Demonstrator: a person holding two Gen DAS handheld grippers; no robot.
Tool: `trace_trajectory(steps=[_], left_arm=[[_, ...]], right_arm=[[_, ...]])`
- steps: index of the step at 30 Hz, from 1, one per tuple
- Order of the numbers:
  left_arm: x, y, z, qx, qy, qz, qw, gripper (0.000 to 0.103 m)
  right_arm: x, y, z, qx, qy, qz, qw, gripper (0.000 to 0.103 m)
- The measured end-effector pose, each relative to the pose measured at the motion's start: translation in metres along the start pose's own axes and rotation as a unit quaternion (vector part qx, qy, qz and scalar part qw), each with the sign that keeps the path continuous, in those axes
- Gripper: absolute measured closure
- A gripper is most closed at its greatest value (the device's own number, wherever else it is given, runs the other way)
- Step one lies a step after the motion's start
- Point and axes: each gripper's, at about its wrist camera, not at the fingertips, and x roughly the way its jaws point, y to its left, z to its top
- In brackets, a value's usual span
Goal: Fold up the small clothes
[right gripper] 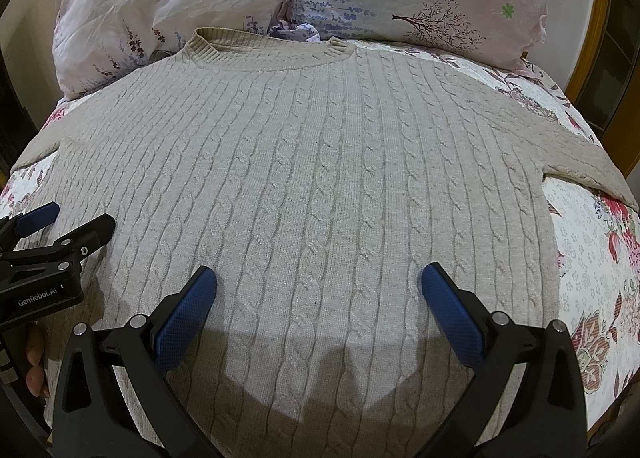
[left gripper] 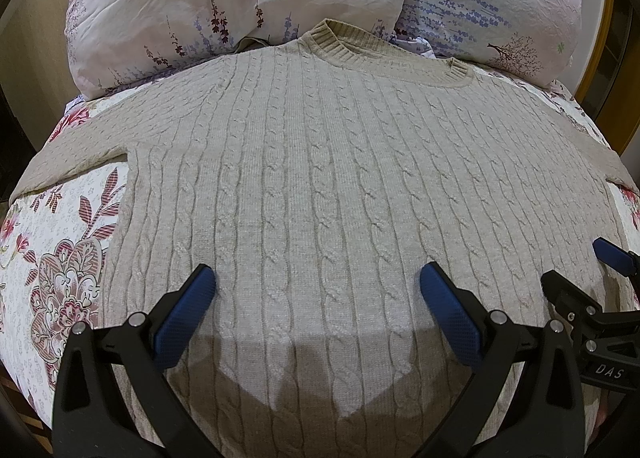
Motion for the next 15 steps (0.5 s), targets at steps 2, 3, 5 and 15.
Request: trace_trajectory(steps=[2,3,5,15], left_arm=[[0.000,0.000,0.000,0.000,0.000,0.000,1.0000,0.002],[0.000,0.000,0.000,0.000,0.000,0.000,1.0000,0.002],[0.000,0.000,0.000,0.000,0.000,0.000,1.0000,0.002],[0.000,0.001,0.000,0.001,0.002,-0.001,1.0000,0.002]], right_arm=[[0.001,0.001,-0.001,0.000,0.001,-0.001,1.000,0.001],[0.003,0.001,-0.001,0.000,0.002,0.000,1.000,0.001],[0.003,-0.001,-0.002,-0.001,0.005,0.001,1.000,0.001],[-0.005,-0.042,0.012,-0.020,0.016,0.078,0.997,0.001]])
